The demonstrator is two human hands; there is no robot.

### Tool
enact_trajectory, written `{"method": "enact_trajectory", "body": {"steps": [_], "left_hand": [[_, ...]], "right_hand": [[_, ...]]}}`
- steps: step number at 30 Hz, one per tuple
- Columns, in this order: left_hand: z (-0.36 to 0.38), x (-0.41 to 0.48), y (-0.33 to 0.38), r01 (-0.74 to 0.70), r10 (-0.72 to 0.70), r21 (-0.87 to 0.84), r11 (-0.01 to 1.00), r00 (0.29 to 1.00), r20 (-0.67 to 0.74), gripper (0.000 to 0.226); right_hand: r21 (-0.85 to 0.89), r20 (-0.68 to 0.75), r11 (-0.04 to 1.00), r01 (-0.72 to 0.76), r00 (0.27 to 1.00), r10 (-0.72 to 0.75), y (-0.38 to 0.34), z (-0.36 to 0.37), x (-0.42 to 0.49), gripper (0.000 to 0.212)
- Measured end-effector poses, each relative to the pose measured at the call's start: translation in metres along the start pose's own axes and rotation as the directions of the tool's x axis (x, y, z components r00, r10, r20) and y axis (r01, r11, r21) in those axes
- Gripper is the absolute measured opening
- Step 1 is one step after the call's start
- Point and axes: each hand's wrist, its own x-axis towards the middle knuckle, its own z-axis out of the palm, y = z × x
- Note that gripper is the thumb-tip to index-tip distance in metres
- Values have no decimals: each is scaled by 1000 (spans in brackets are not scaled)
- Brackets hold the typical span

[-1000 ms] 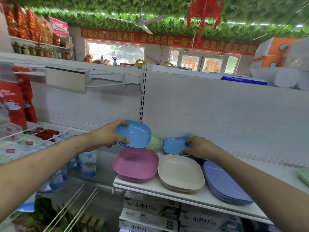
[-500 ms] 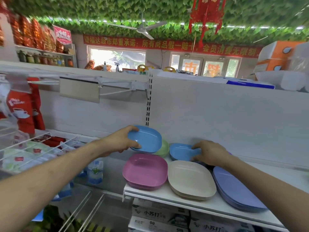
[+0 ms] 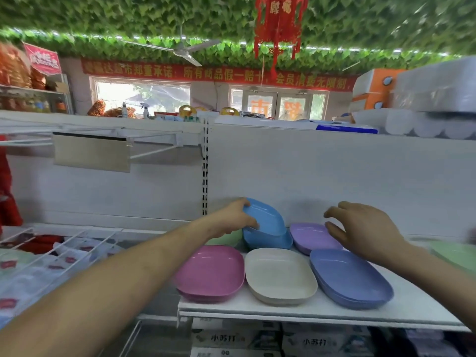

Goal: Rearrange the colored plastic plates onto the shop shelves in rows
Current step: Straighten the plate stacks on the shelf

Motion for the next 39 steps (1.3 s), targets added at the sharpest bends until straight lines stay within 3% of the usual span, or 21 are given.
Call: {"method": "enact_trajectory", "body": {"steps": [2,5,8,11,17,20,26,32,36,39], "left_hand": [[11,11,1,-46,47,68,997,999,-9,80],[20,19,4,-59,63,336,940,998,-1,84],[25,19,9,-85,72,603,794,996,46,61],[33,23,7,-80,66,698,711,997,48,48],[43,33,-1,-8,32,811,584,999,-13,68],[46,33,0,7,16,827,562,1000,-20,80],[48,34,2,-11,29,796,605,1000,-8,73],[56,32,19,-241,317,544,804,947,-48,62],[81,28,66,-359,409,397,845,911,-47,45],[115,26,106,-394,452,405,825,890,-56,38]], "right_hand": [[10,-40,1000,-8,999,8,5,-6,-8,20],[25,-54,999,-37,998,38,9,-13,-18,19],[44,-73,997,-70,995,73,10,-18,-25,15],[53,-78,995,-88,993,92,10,-19,-31,13],[58,-87,992,-113,989,118,10,-7,-40,11],[77,-89,990,-122,988,128,12,0,-42,9],[99,-44,983,-156,986,161,18,8,-46,14],[150,107,957,-249,966,235,50,7,-53,19],[223,175,918,-328,940,293,90,-3,-68,21],[259,179,895,-363,929,325,132,-13,-88,23]]}}
